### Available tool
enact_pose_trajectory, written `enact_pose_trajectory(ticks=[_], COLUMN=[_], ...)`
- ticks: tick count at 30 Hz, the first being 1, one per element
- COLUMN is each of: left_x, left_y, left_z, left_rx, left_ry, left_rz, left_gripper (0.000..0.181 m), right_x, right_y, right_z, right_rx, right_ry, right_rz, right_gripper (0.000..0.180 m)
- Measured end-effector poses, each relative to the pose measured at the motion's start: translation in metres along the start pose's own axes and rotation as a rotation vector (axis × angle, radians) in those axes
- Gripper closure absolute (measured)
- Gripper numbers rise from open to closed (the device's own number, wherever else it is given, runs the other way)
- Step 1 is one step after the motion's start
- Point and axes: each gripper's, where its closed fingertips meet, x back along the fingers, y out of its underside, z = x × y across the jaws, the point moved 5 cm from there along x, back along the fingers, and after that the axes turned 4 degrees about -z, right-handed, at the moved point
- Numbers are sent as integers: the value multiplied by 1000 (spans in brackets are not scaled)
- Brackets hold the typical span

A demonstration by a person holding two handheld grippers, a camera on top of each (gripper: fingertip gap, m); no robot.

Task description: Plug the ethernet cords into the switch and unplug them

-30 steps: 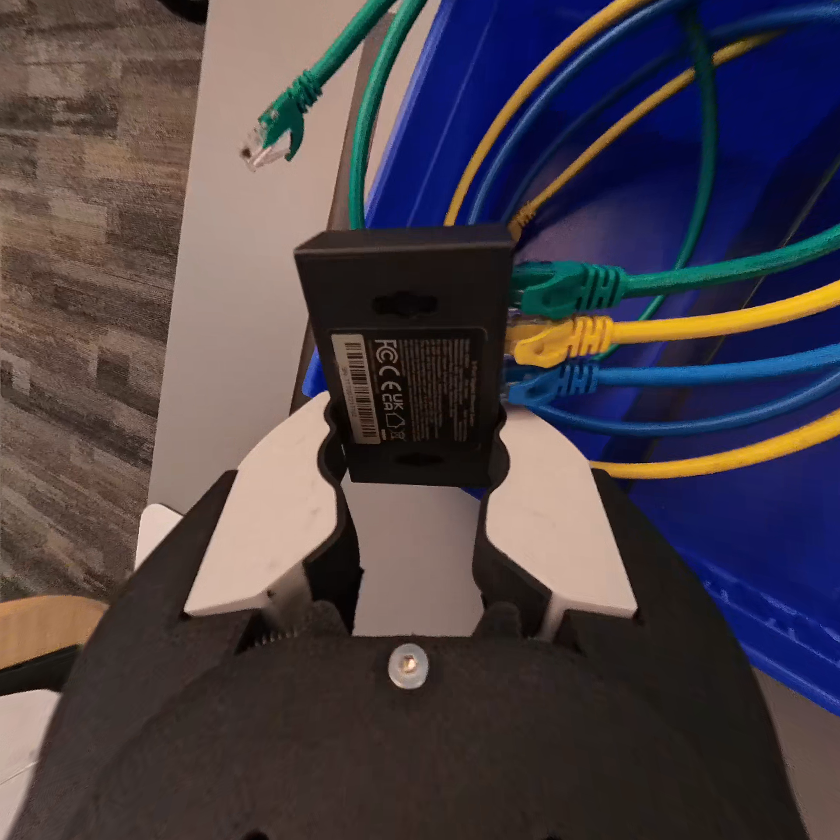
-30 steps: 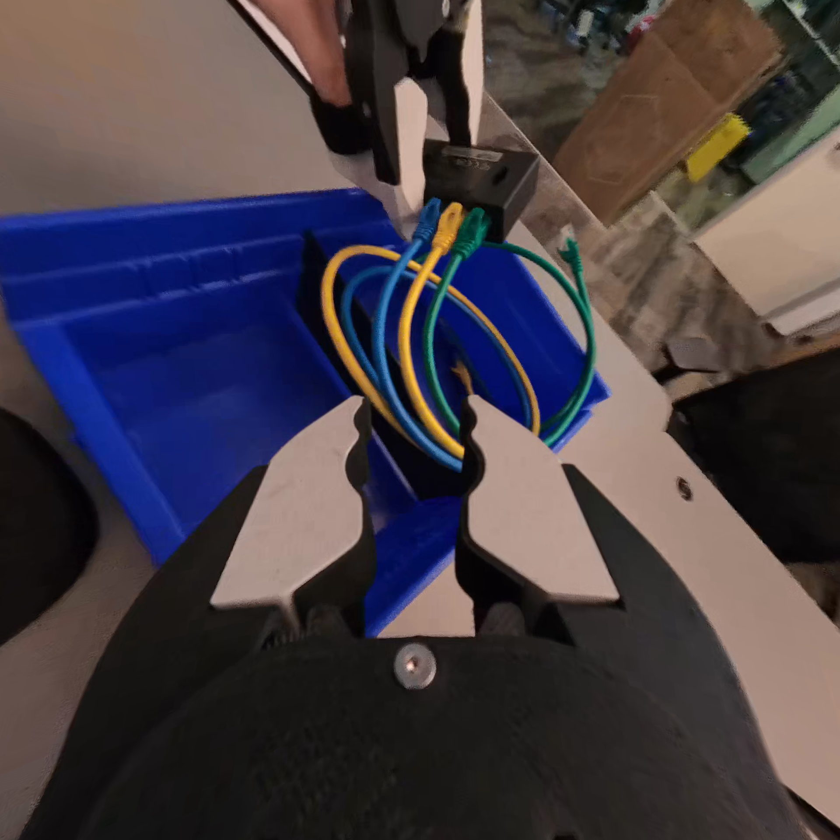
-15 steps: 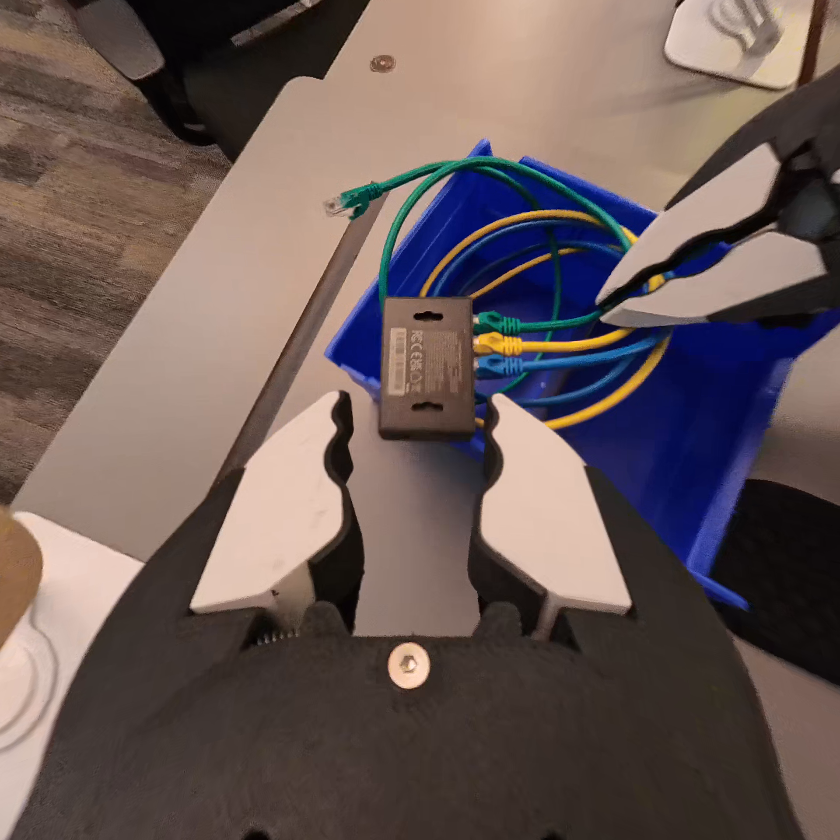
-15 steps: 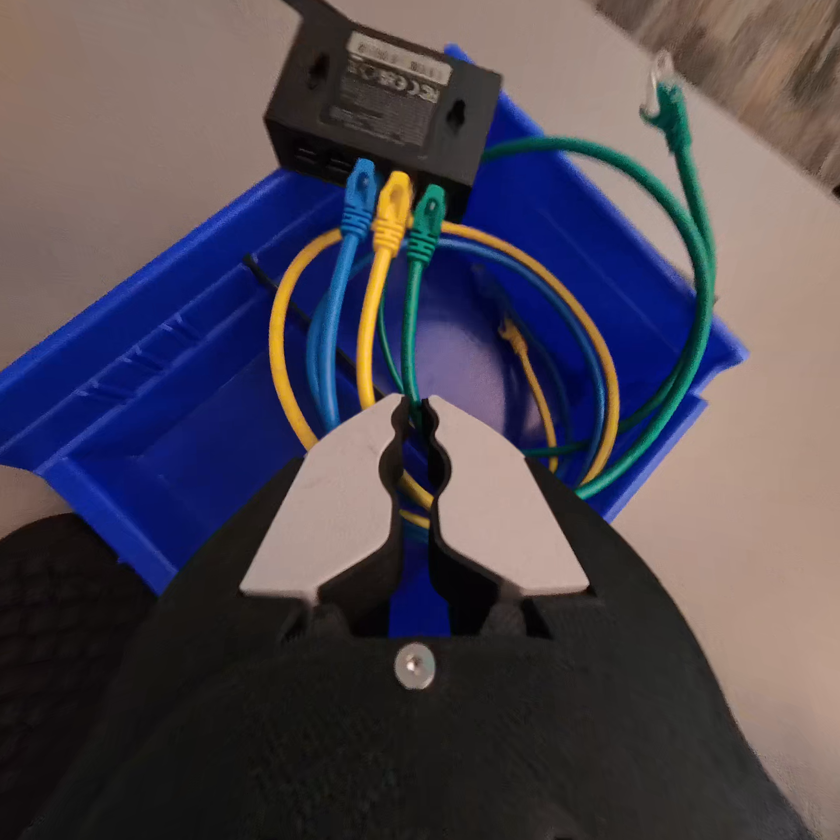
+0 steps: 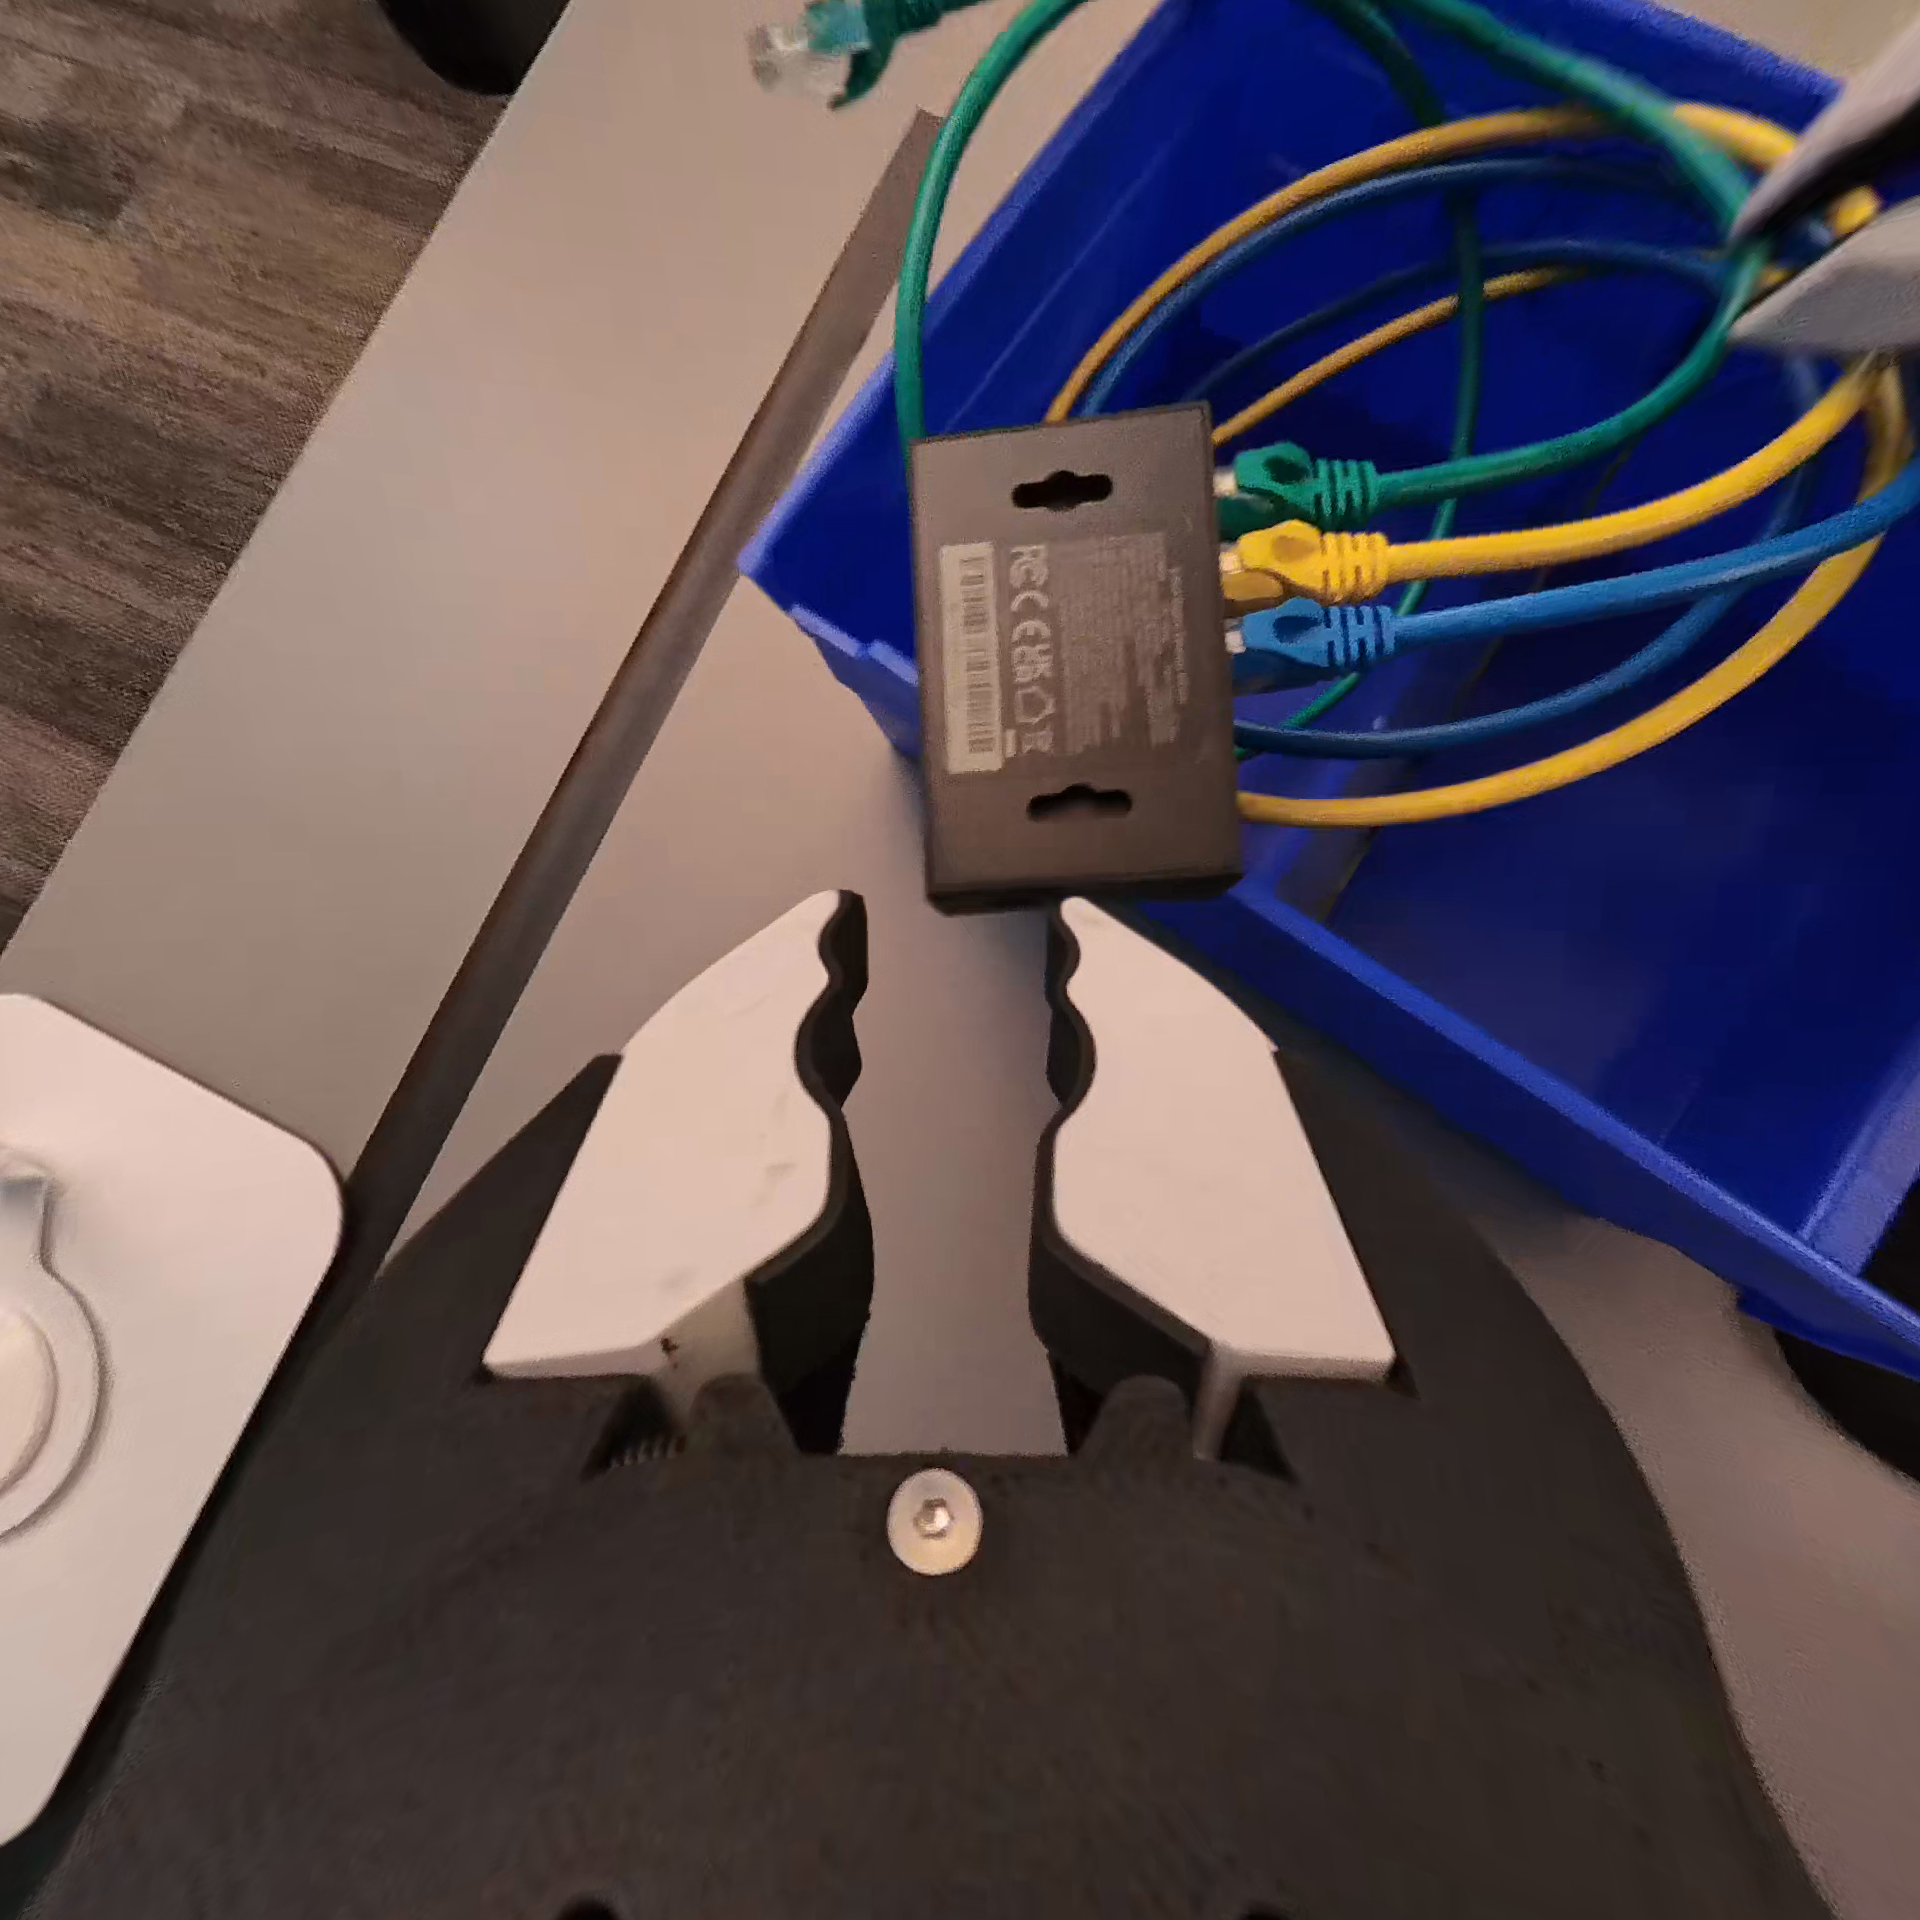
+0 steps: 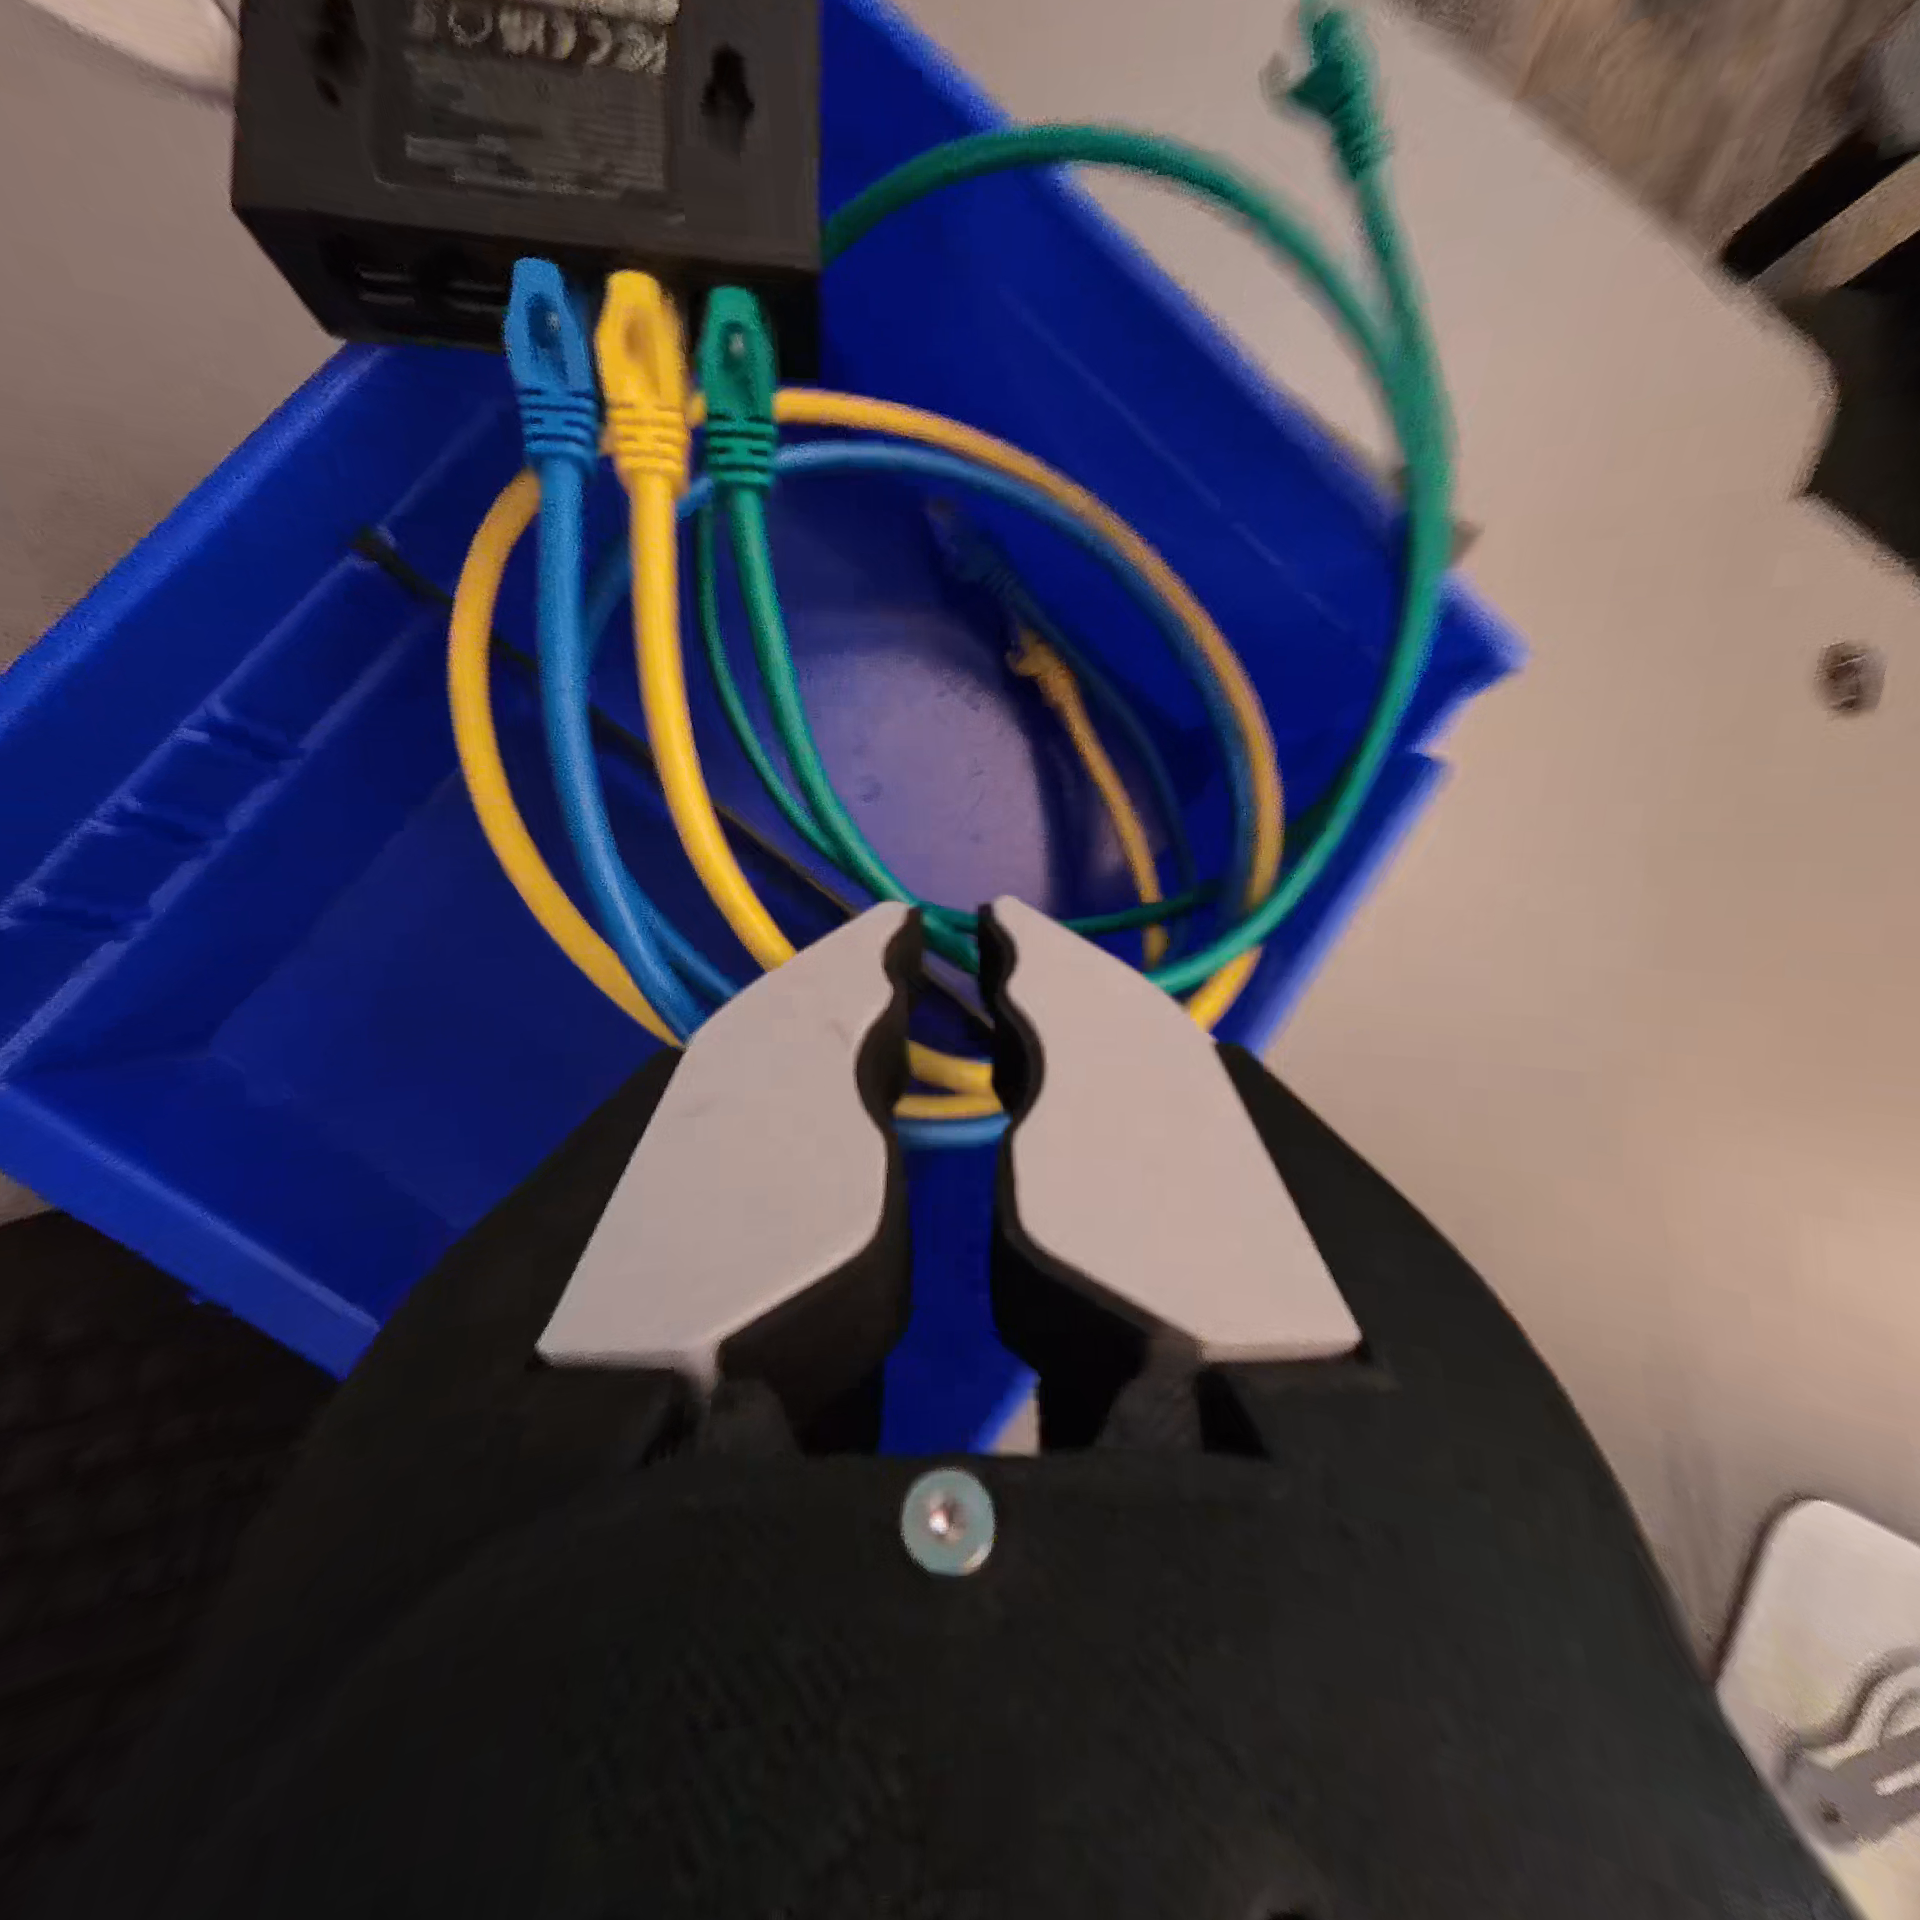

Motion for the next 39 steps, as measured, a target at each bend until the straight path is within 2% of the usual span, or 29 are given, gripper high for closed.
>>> enact_pose_trajectory(ticks=[1,3,5,6,9,11,16,19,22,26,30,32,34,36,39], left_x=[-3,-6,-6,-6,-7,-13,-42,-58,-54,-39,14,55,103,158,244], left_y=[0,-3,-7,-11,-23,-30,-51,-56,-61,-45,-34,-22,4,42,130], left_z=[1,2,2,1,7,9,17,25,26,21,14,11,4,-7,-44], left_rx=[-9,-18,-29,-36,-95,-142,-215,-255,-286,-272,-103,10,116,169,254], left_ry=[0,-1,1,3,36,15,-6,42,64,132,267,346,339,249,-184], left_rz=[-11,-3,27,51,95,50,-83,-129,-91,-111,74,182,284,396,425], left_gripper=[149,153,155,155,159,161,142,145,144,147,154,154,153,145,131], right_x=[10,27,27,20,-4,-17,-22,-23,-24,-24,-23,-23,-23,-25,-37], right_y=[4,20,43,55,83,88,88,89,91,94,95,95,95,96,101], right_z=[9,32,38,34,20,12,11,12,16,22,23,23,23,21,15], right_rx=[-1,-91,-233,-282,-371,-388,-310,-251,-275,-348,-373,-373,-371,-367,-440], right_ry=[63,192,101,5,-228,-341,-289,-230,-233,-313,-380,-383,-377,-390,-419], right_rz=[75,227,262,217,41,-34,-125,-163,-138,-83,-39,-32,-35,-52,-165], right_gripper=[157,141,123,122,123,135,137,137,140,138,132,131,131,128,130])
